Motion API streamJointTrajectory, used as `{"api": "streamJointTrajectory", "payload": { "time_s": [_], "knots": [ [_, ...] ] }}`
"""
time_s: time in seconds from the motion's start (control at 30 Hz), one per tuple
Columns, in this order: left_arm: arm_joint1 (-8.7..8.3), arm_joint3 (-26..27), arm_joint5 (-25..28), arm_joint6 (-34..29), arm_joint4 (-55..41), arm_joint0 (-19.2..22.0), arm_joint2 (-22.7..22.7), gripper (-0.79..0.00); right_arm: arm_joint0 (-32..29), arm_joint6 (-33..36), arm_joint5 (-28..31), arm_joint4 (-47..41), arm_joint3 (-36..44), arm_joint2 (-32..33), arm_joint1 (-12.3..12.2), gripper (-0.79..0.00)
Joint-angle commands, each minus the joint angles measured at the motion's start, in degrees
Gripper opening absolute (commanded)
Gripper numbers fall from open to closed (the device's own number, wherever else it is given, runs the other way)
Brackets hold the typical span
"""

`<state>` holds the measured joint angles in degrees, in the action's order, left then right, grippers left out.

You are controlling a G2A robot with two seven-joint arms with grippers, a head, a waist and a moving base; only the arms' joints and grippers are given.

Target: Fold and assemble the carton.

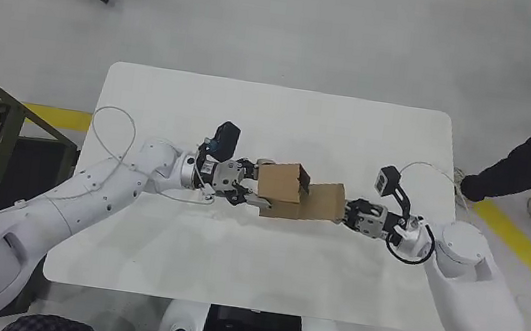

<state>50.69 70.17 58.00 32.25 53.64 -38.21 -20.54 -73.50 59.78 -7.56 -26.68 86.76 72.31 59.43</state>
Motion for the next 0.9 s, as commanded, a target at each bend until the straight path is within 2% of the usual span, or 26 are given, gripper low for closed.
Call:
{"api": "streamJointTrajectory", "payload": {
  "time_s": [0.0, 0.57, 0.87],
  "knots": [
    [0.1, -0.29, 0.0, -0.25, -0.27, -0.14, -0.12, -0.342, 0.2, 0.14, 0.11, 0.28, 0.47, -0.04, -0.04, -0.785],
    [1.06, -0.79, 0.0, -3.17, -0.51, -0.52, -0.9, -0.339, 2.43, 0.47, 0.06, 0.67, 3.75, -2.69, 0.21, -0.785],
    [1.31, -1.05, 0.0, -5.01, -0.67, -0.74, -1.27, -0.323, 2.15, 0.24, -0.54, 1.91, 6.01, -1.5, -0.23, -0.785]
  ]
}}
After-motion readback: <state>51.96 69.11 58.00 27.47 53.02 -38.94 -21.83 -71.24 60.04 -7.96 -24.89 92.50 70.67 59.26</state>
